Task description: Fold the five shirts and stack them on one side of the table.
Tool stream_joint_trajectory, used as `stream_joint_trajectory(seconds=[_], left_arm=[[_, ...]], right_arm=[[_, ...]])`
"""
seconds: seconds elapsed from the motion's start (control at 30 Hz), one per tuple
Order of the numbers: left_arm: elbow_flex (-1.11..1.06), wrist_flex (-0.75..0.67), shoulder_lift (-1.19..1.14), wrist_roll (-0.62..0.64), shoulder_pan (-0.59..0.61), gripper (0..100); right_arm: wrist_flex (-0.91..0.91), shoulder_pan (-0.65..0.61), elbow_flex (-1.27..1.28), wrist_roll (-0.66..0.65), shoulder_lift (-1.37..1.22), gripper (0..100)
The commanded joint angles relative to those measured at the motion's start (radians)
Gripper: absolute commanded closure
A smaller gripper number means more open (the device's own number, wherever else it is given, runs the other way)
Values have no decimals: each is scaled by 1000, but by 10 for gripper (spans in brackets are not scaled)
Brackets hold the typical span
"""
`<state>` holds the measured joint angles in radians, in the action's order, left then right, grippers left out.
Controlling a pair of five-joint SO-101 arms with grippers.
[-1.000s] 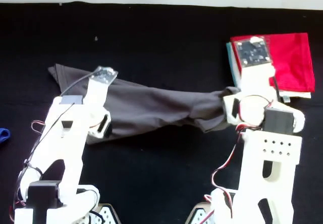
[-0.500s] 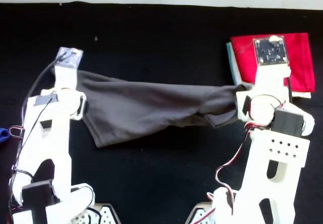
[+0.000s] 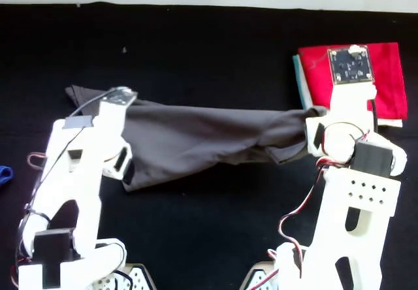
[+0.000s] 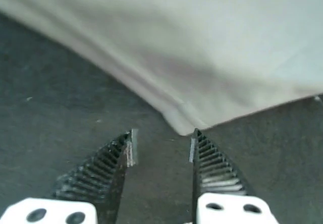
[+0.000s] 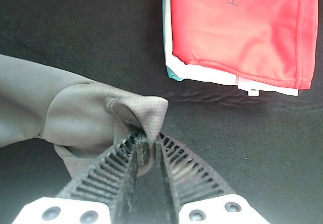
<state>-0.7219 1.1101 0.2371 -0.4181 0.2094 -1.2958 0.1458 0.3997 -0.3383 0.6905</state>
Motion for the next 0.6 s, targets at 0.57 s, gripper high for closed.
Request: stream_joint_trajectory(seconds=[0.57], left_arm=[[590,-292,-510,57,110,822]], right_arm=[[108,108,99,-8,19,992]])
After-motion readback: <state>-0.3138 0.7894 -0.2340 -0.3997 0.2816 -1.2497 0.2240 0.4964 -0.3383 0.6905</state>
